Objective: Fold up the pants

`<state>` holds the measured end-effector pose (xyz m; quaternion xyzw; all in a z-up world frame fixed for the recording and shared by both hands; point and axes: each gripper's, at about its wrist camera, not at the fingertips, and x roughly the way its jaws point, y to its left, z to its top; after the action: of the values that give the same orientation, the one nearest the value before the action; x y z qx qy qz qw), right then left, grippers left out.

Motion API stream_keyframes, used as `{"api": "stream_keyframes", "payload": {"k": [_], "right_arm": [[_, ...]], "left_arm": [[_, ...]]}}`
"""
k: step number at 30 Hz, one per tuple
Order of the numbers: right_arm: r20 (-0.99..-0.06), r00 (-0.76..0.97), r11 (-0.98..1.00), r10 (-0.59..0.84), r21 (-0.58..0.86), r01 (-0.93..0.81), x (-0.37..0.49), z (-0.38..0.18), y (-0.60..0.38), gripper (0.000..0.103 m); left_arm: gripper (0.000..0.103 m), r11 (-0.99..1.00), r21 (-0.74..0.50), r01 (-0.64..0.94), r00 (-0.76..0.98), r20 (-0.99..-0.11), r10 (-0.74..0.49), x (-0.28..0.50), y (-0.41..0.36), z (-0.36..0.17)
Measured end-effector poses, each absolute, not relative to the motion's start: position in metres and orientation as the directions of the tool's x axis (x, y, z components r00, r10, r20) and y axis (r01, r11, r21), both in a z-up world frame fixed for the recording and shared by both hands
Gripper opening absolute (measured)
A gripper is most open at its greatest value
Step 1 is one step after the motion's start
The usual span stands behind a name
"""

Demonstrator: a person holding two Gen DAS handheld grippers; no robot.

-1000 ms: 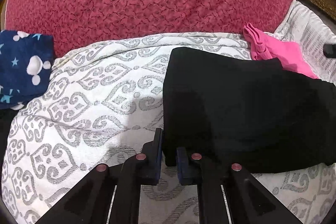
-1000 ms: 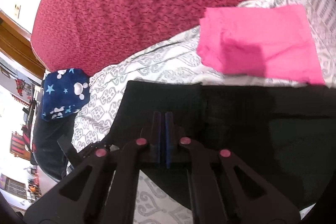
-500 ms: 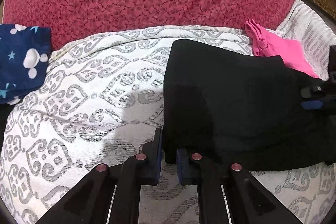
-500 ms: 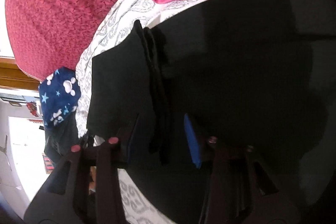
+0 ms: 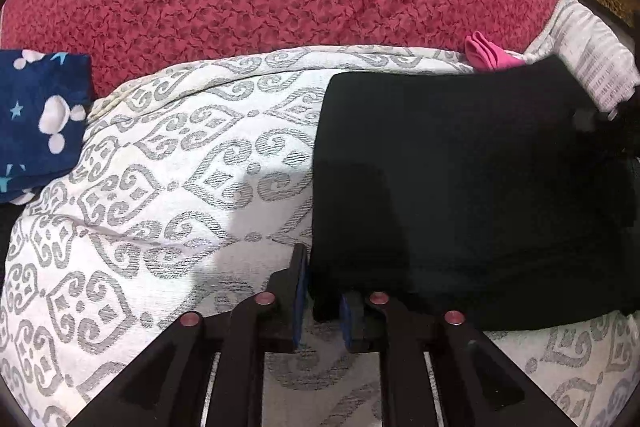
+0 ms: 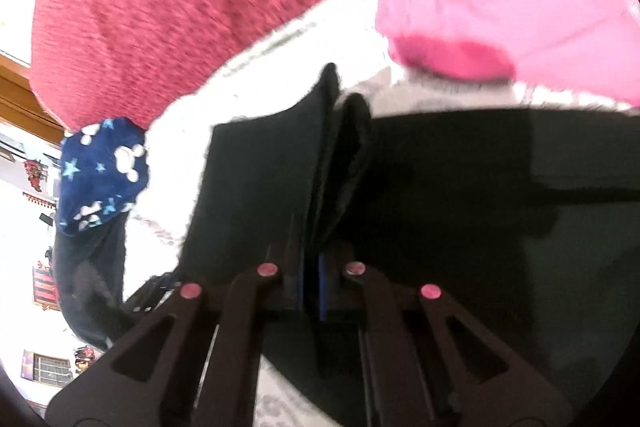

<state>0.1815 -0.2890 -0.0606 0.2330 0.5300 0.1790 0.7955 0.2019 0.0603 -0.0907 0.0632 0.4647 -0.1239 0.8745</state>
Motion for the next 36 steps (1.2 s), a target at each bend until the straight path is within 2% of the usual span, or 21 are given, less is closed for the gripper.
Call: {"api": "stream_keyframes", "payload": {"k": [2, 6, 12, 19, 21, 24, 30, 36], "right_arm": [[-0.759, 0.403, 0.841, 0.51, 0.538, -0.052, 0.173, -0.044, -0.296, 0.006], [-0.776, 0.413, 0.859, 0.477, 0.511, -0.033, 0.163, -0.034, -0.32, 0.006], [-0.805, 0.363, 0.849, 0.47, 0.525, 0.066, 0.156, -0.073, -0.35, 0.006], [-0.816, 0.333, 0.846, 0.473, 0.527, 0.088, 0.157, -0.1, -0.353, 0.007], [-0.818, 0.329, 0.848, 0.471, 0.523, 0.087, 0.157, -0.101, -0.354, 0.01], [-0.84, 0.331, 0.866, 0.43, 0.487, 0.113, 0.155, -0.102, -0.362, 0.024], [-0.884, 0.372, 0.919, 0.283, 0.361, 0.158, 0.133, -0.089, -0.386, 0.024], [-0.874, 0.398, 0.923, 0.28, 0.359, 0.137, 0.099, -0.08, -0.405, 0.024]], "left_arm": [[0.021, 0.954, -0.002, 0.299, 0.542, -0.823, -0.172, 0.197, 0.056, -0.088], [0.021, 0.939, 0.057, 0.338, 0.566, -0.809, -0.155, 0.188, 0.043, -0.085], [0.023, 0.937, 0.049, 0.345, 0.557, -0.815, -0.162, 0.183, 0.043, -0.083], [0.023, 0.932, 0.074, 0.356, 0.542, -0.828, -0.141, 0.172, 0.047, -0.083], [0.023, 0.937, 0.072, 0.343, 0.547, -0.826, -0.137, 0.168, 0.052, -0.079], [0.023, 0.945, 0.04, 0.323, 0.562, -0.812, -0.158, 0.164, 0.058, -0.065], [0.023, 0.929, 0.051, 0.367, 0.605, -0.772, -0.197, 0.16, 0.035, -0.037], [0.024, 0.895, 0.014, 0.446, 0.571, -0.775, -0.272, 0.156, -0.014, -0.028]]}}
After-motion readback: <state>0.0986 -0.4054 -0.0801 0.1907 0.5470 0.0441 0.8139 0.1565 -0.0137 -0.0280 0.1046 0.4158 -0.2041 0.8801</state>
